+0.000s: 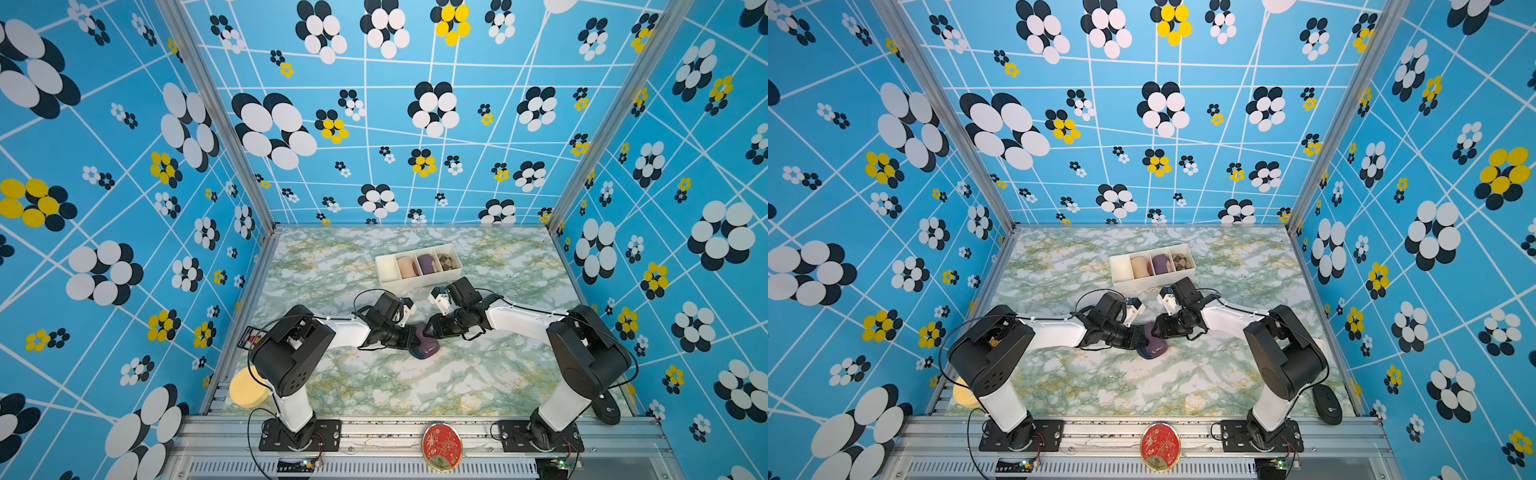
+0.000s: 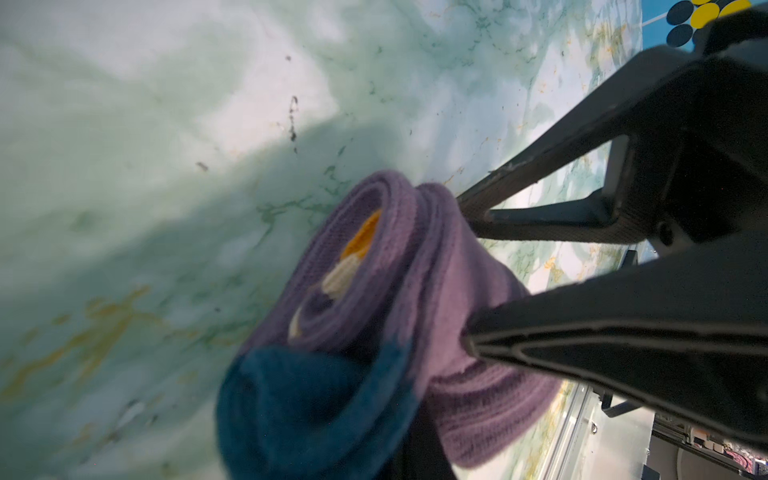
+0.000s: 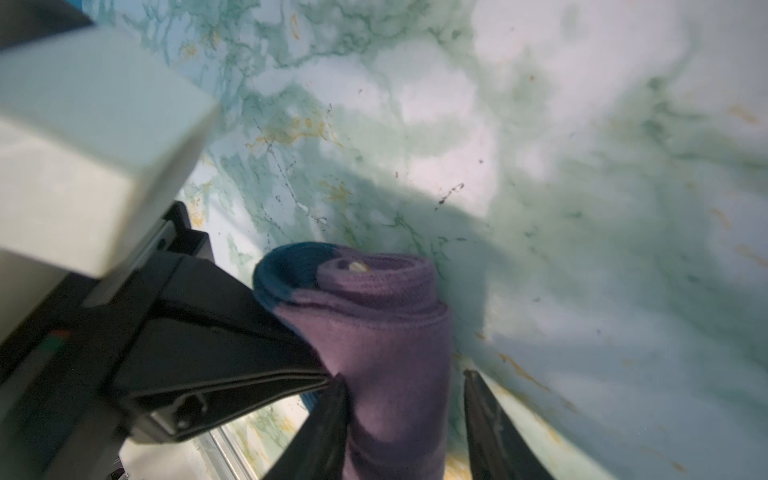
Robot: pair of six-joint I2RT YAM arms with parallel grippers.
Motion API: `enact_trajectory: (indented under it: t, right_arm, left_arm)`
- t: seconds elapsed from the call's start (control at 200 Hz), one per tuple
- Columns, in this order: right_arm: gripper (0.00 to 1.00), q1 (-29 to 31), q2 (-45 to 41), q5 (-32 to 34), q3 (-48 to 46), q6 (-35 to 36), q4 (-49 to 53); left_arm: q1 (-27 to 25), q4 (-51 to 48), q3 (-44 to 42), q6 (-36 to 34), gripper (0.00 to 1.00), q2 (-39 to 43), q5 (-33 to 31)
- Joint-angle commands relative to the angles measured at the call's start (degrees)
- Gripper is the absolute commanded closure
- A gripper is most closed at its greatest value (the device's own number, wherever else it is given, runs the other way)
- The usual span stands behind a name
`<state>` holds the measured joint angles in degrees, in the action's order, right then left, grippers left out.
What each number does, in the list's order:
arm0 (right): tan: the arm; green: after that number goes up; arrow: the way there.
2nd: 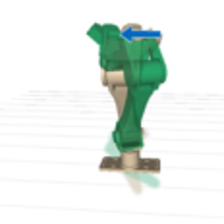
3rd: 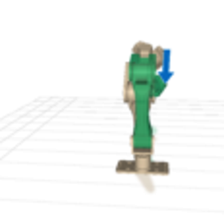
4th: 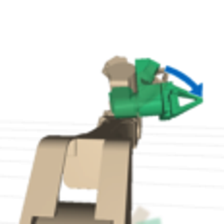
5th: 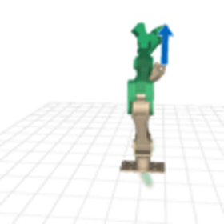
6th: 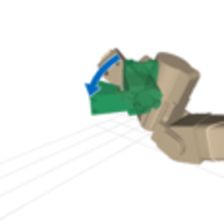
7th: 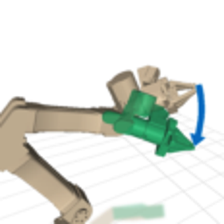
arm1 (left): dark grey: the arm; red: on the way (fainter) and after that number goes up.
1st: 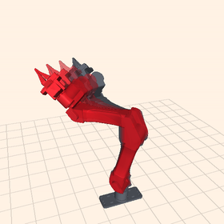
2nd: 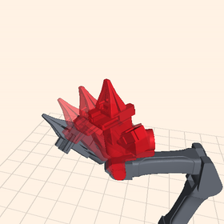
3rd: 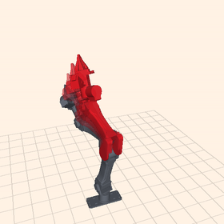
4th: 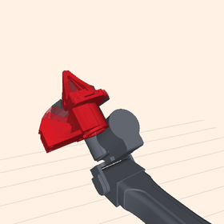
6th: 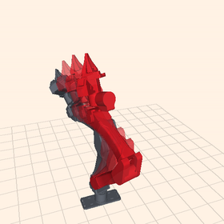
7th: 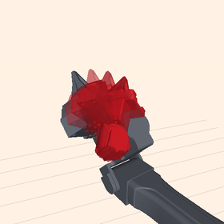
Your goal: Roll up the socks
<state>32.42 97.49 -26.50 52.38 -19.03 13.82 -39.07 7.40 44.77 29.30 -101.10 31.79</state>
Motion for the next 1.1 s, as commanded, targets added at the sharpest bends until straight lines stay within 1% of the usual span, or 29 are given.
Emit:
enact_trajectory:
  t: [0.0,0.12,0.34,0.485,0.545,0.62,0.69,0.735,0.84,0.9,0.96,1.095]
  right_arm:
    - [0.54,-0.4,-0.5,-1.2,-0.6,1.1,0.3]
    - [0.54,-0.5,1.0,-3.5,-0.6,0.9,-0.5]
    - [0.54,-0.4,3.4,-3.7,-0.5,1.1,0.3]
    - [0.55,-0.4,4.0,-3.8,-0.8,0.9,0.1]
    - [0.58,-0.5,3.8,-3.8,-1.0,0.6,-0.4]
    - [0.68,-0.4,3.2,-3.9,-1.5,0.0,-1.5]
    - [0.75,-0.3,2.2,-3.7,-2.1,-0.6,-2.3]
    - [0.82,0.1,1.4,-3.1,-2.4,-0.7,-2.6]
    - [0.92,1.9,-0.7,1.4,-2.7,0.1,-1.8]
    - [0.96,3.8,-1.5,6.2,-1.9,0.8,0.4]
    - [0.98,5.9,-1.8,11.3,-0.6,1.5,3.2]
    - [0.99,10.1,-1.0,22.8,2.9,1.6,9.4]
  left_arm:
    - [0.2,-7.4,-1.5,-1.2,0.99,-4.1,-4.9]
    - [0.3,-7.4,-1.4,-1.3,0.99,-4.5,-4.8]
    - [0.7,-7.4,-0.6,-1.9,0.99,-4.8,-4.5]
    - [1.1,-7.1,0.0,-2.1,0.99,-6.6,-4.0]
    - [1.2,-6.9,0.3,-2.1,0.99,-7.0,-3.8]
    - [1.3,-6.7,0.5,-2.1,0.99,-7.4,-3.6]
    - [1.5,-6.5,0.6,-2.1,0.99,-7.6,-3.4]
    - [1.7,-6.4,0.6,-2.0,0.99,-7.4,-3.2]
    - [2.2,-6.3,0.5,-1.8,0.99,-6.5,-2.8]
    - [2.5,-6.2,0.3,-1.5,0.99,-5.4,-2.5]
    - [3.1,-6.3,0.0,-1.3,0.98,-5.1,-2.3]
    - [4.6,-8.1,-0.8,-1.4,0.96,0.6,-2.4]
